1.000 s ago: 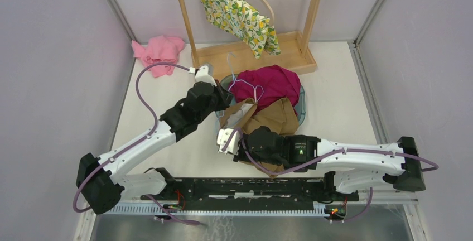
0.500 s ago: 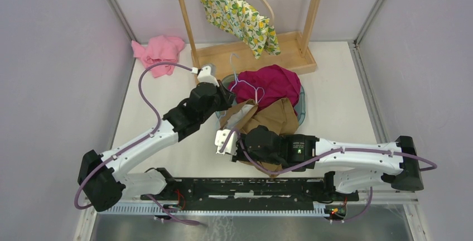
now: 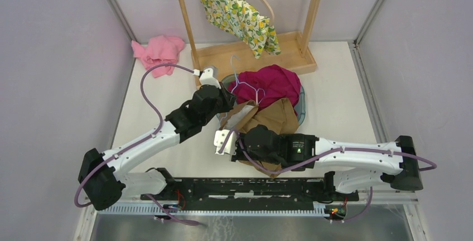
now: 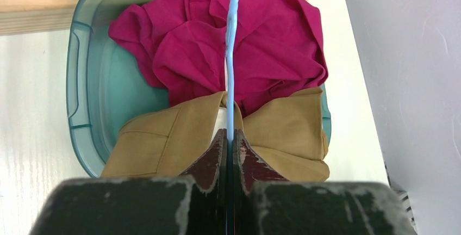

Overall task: Place the skirt on the hanger
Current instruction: Hang the skirt on the hanger.

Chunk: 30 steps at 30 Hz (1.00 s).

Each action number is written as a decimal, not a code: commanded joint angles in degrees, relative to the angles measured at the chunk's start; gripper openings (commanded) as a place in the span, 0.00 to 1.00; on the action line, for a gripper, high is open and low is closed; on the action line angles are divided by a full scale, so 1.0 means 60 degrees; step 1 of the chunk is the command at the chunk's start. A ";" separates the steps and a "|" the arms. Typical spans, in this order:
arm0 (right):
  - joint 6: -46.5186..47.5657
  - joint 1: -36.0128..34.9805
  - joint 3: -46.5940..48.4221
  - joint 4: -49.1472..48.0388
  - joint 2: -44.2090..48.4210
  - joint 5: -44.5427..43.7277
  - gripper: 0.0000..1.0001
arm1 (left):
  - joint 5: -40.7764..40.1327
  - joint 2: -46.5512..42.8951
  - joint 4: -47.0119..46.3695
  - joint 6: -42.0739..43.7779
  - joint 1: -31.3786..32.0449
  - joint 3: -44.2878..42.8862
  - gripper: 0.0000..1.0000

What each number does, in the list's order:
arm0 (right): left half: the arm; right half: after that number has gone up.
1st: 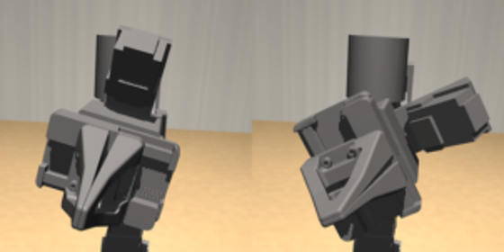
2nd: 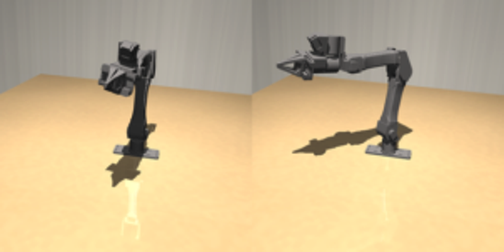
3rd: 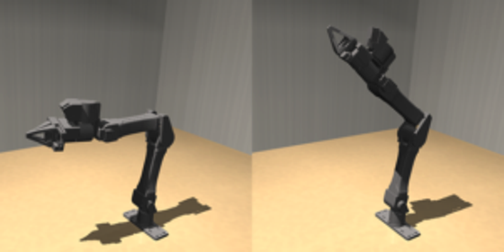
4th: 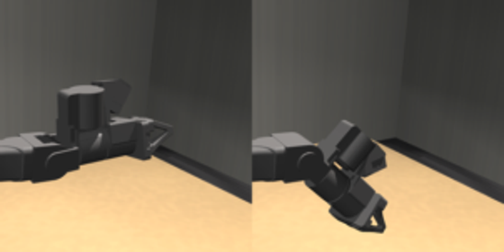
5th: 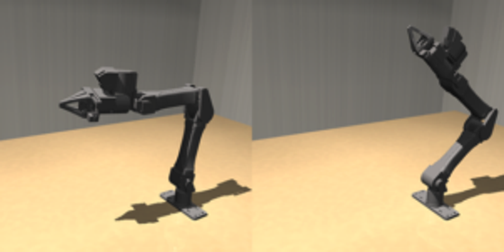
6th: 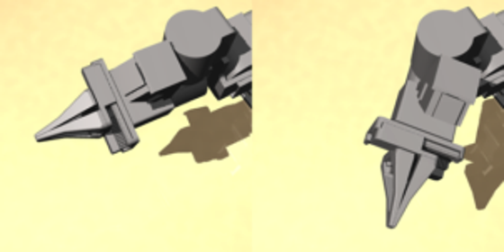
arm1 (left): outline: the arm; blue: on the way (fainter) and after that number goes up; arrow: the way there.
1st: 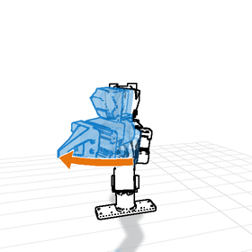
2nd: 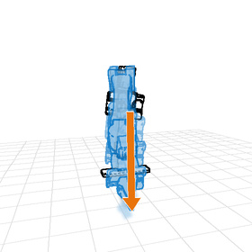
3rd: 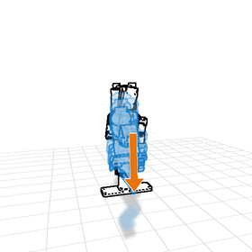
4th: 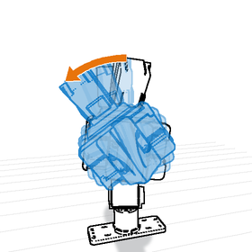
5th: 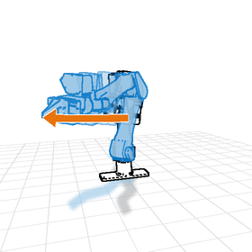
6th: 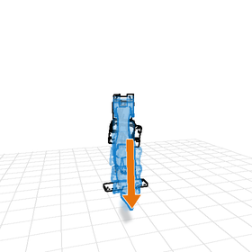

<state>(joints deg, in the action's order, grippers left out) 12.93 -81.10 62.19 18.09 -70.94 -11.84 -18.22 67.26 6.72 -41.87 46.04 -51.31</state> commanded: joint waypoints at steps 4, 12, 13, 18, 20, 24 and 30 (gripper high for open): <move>0.0151 -0.0180 0.0855 -0.1044 0.0535 0.0422 0.02 | -0.0466 0.0368 -0.0325 0.0456 0.0119 0.0162 0.03; 0.0218 -0.0180 0.0953 -0.0939 0.0615 0.0497 0.02 | -0.0557 0.0598 -0.0397 0.0518 0.0152 0.0185 0.03; 0.0218 -0.0180 0.0957 -0.0922 0.0602 0.0538 0.02 | -0.0555 0.0640 -0.0422 0.0518 0.0160 0.0178 0.03; 0.0177 -0.0206 0.0968 -0.0883 0.0558 0.0664 0.02 | -0.0592 0.0805 -0.0463 0.0569 0.0184 0.0111 0.03; 0.0174 -0.0234 0.0979 -0.0862 0.0537 0.0685 0.02 | -0.0612 0.0865 -0.0478 0.0596 0.0170 0.0090 0.03; 0.0202 -0.0302 0.1000 -0.0876 0.0569 0.0657 0.02 | -0.0663 0.1022 -0.0494 0.0634 0.0174 0.0037 0.03; 0.0218 -0.0326 0.0985 -0.0872 0.0569 0.0597 0.02 | -0.0634 0.1149 -0.0579 0.0620 0.0184 0.0060 0.03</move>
<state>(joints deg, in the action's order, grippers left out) 14.44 -80.99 63.33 21.69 -70.13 -12.80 -20.91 72.10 5.56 -40.49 46.76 -51.13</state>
